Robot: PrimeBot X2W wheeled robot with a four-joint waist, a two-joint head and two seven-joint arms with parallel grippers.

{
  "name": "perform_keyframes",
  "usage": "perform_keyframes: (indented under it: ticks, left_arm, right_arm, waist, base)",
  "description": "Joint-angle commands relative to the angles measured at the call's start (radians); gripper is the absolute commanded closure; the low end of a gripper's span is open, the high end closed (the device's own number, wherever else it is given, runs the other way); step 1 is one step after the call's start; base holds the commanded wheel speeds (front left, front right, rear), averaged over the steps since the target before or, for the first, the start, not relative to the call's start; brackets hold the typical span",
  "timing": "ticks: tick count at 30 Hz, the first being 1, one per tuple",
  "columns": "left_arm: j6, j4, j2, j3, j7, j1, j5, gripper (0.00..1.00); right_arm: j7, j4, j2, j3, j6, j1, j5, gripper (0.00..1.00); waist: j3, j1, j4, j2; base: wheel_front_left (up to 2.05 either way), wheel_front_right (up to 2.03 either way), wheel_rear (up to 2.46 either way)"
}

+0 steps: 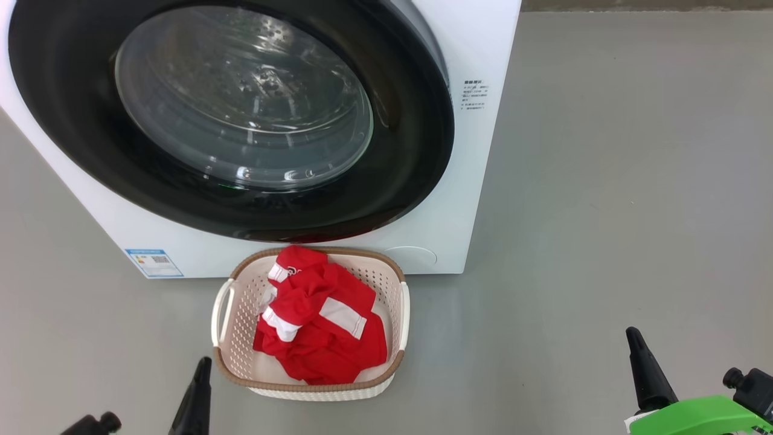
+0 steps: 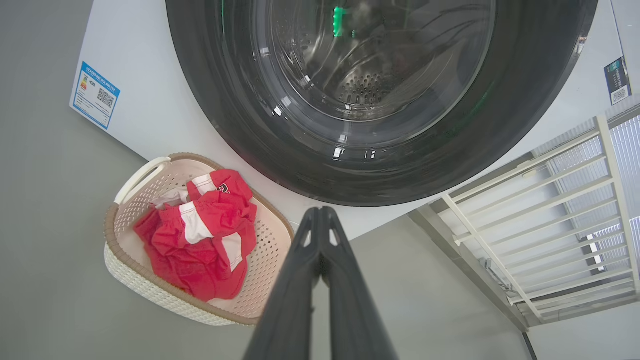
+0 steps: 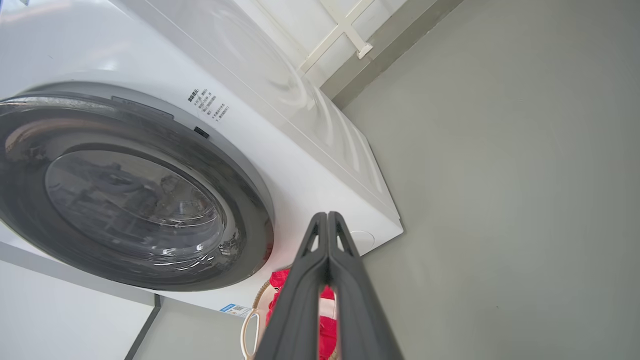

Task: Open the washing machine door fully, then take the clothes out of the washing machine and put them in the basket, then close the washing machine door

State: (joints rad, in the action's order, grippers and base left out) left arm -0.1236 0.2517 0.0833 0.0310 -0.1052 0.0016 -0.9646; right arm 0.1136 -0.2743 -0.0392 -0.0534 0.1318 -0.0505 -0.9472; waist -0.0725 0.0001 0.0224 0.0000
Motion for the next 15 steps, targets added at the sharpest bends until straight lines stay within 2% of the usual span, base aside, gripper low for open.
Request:
perform_keyframes:
  ticks: [1, 15]
  left_arm:
    - [-0.003, -0.02, 0.011, -0.026, 0.006, -0.039, -0.022, 1.0]
    - [-0.004, -0.017, 0.007, -0.043, 0.045, -0.053, -0.158, 1.0]
  right_arm:
    - [-0.004, 0.025, -0.02, 0.005, -0.001, 0.045, -0.03, 1.0]
    - [-0.043, 0.026, -0.025, 0.0, -0.001, 0.068, -0.17, 1.0]
  waist:
    - [0.001, -0.0001, 0.0, 0.0]
    - [0.015, -0.0001, -0.005, 0.0]
  base:
    - [0.0, 0.0, 0.0]
    - [0.0, 0.0, 0.0]
